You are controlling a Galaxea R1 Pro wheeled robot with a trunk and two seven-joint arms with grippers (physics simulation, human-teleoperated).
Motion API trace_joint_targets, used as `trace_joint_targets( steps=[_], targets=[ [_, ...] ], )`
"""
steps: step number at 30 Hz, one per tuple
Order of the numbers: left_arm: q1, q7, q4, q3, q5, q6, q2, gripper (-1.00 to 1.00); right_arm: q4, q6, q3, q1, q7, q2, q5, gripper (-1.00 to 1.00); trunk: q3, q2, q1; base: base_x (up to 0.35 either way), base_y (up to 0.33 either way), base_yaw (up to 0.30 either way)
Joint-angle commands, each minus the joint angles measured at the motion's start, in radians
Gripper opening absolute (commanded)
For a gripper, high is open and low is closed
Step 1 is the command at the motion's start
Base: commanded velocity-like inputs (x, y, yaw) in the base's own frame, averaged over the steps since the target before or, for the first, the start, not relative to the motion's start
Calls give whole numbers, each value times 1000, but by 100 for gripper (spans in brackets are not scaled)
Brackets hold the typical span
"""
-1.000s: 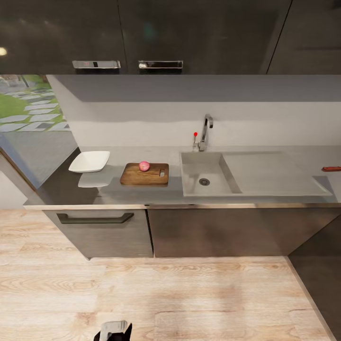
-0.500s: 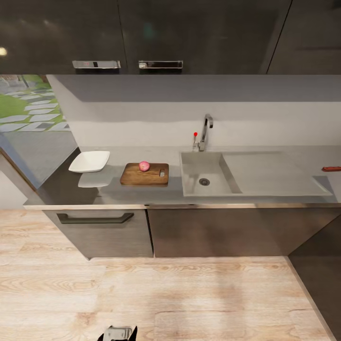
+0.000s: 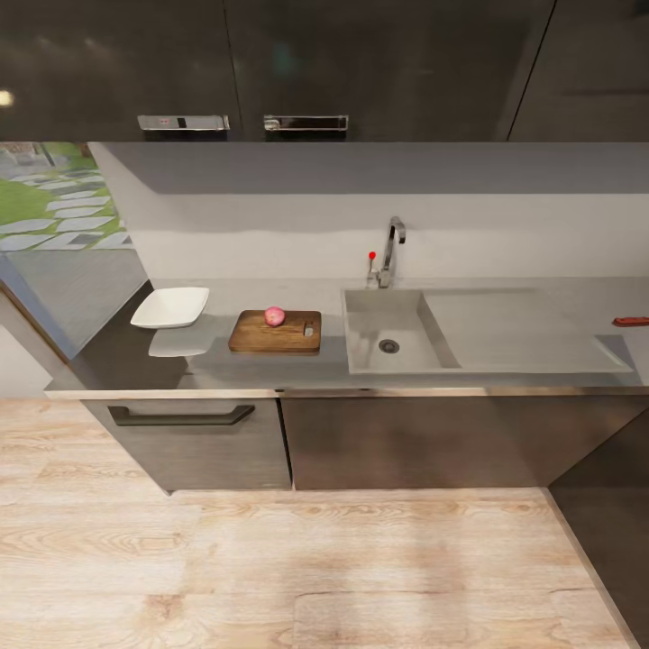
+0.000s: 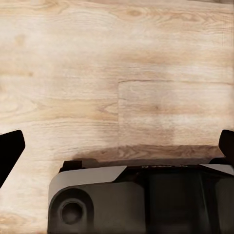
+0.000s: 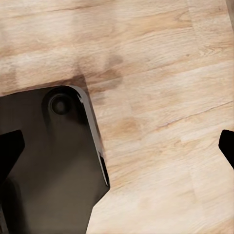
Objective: In the kitchen, take the Vidalia onion out of the sink, dice it on the chopping board with the paring knife, put the diced onion into the bowl on the countertop, then place both the paring knife and the chopping board into the sink.
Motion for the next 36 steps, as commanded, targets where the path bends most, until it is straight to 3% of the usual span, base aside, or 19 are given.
trace_joint_targets(
  steps=[1,28,36],
  targets=[
    [-1,-4,6,-2,11,-3,0,100,-2,-1,-3,1,2,1,-3,100,-1,-2,1,0,0,0],
    [0,-6,25,-5,9,-3,-6,100,-2,-2,-1,1,2,4,-5,100,-1,-2,1,0,0,0],
    [0,-6,26,-5,9,-3,-6,100,-2,-8,0,1,3,5,-6,100,8,-2,1,0,0,0]
  ],
)
